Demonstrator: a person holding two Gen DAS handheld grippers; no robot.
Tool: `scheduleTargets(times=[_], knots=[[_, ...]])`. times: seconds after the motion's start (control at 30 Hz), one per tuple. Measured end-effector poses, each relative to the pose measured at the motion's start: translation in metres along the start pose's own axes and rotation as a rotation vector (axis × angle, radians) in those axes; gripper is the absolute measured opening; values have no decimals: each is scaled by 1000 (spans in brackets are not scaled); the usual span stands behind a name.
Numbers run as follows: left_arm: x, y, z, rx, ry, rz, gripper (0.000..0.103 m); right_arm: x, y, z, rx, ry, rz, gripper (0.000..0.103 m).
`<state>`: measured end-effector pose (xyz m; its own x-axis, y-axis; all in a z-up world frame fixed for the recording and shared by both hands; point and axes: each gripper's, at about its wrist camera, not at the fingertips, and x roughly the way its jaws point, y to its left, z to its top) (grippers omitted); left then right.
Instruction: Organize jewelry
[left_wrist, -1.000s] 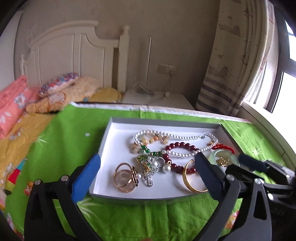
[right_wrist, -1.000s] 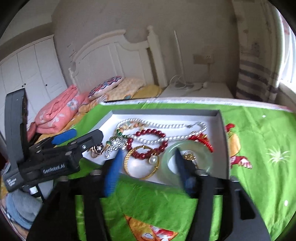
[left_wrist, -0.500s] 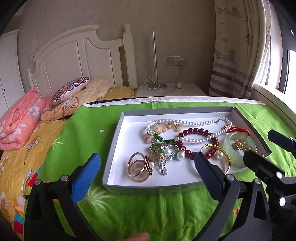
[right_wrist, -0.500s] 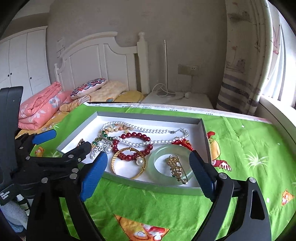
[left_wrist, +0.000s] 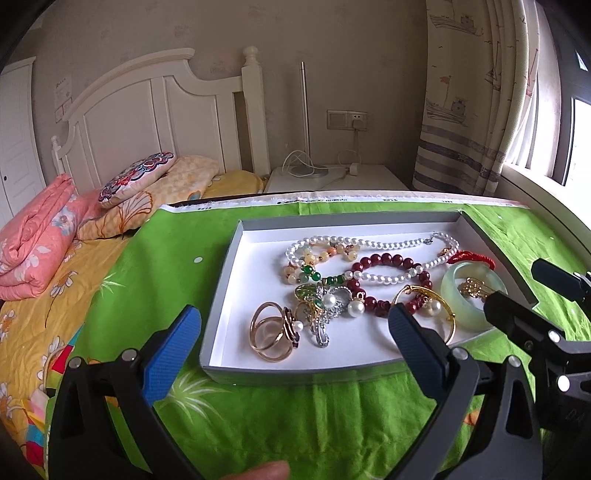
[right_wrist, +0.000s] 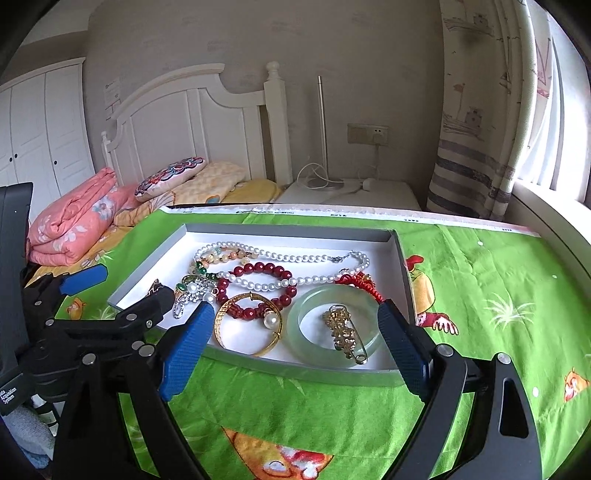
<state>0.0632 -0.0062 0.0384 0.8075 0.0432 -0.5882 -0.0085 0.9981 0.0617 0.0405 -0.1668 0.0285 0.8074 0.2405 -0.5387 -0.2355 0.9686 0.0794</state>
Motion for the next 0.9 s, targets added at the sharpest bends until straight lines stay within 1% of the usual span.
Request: scheduleTargets(times=[0.47, 0.57, 0.9], knots=[[0, -4, -2, 13, 15, 15, 101, 2, -3, 0, 11, 10, -4, 86], [-1, -4, -3, 13, 18, 2, 101, 2, -3, 0, 12, 11, -4, 86], [-7, -3, -3, 6, -6, -3, 101, 3, -4, -1, 23, 15, 0, 86]])
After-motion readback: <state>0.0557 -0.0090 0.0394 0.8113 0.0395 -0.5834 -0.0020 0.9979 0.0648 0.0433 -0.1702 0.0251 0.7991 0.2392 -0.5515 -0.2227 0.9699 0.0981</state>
